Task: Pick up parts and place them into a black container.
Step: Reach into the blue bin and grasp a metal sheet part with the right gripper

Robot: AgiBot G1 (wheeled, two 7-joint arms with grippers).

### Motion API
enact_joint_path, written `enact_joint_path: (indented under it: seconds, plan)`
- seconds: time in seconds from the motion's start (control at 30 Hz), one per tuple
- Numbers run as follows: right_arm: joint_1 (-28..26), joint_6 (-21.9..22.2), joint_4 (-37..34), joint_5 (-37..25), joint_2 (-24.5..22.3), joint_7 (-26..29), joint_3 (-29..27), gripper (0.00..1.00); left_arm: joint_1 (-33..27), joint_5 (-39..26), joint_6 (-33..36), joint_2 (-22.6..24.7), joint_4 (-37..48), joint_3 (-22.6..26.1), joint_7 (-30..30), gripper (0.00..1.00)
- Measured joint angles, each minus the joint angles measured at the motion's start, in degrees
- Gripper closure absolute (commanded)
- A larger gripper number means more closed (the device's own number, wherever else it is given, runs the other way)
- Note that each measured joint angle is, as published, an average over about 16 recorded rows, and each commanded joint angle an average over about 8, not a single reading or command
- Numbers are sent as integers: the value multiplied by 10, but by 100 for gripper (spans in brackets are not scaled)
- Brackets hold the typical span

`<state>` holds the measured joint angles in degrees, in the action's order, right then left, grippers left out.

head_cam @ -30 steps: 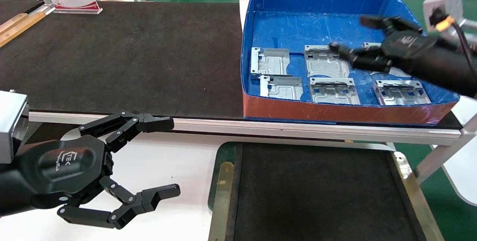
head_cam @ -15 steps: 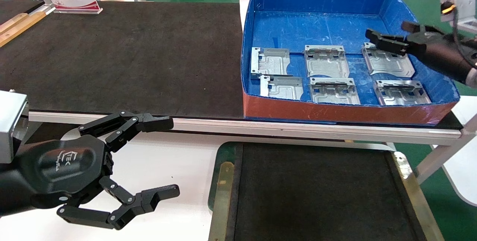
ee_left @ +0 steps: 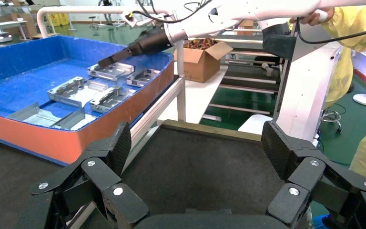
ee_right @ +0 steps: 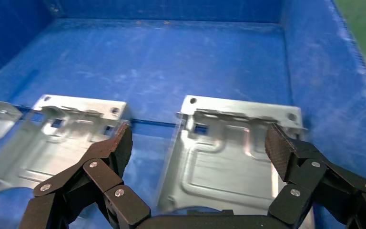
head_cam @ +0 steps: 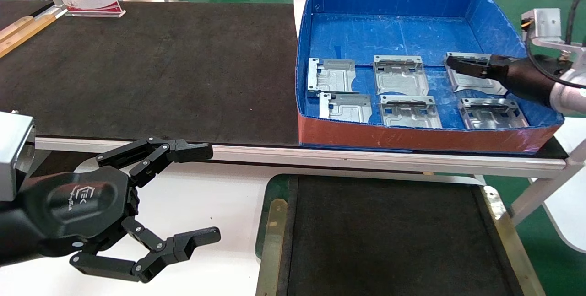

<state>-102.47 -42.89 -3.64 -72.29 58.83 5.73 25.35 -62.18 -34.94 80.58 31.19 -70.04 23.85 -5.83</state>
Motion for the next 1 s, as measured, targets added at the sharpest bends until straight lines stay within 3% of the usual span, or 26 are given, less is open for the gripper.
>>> enact_joint_path:
  seconds: [0.2,0.27,0.3,0.47,0.53,0.57,1.0]
  plan:
    - [-11,5,-12,-21,11,35,14,0,0,0,0,0,0,0,0,0]
    - [-14,7,-13,-27,14,43,18,7,0,0,0,0,0,0,0,0]
    - [-15,8,-14,-30,16,47,20,16,0,0,0,0,0,0,0,0]
    - [-18,14,-14,-42,21,64,28,78,0,0,0,0,0,0,0,0]
    - [-19,16,-13,-46,22,69,31,96,0,0,0,0,0,0,0,0]
    - [-19,17,-12,-47,23,71,32,100,0,0,0,0,0,0,0,0]
    - [-16,29,-2,-66,27,90,45,100,0,0,0,0,0,0,0,0]
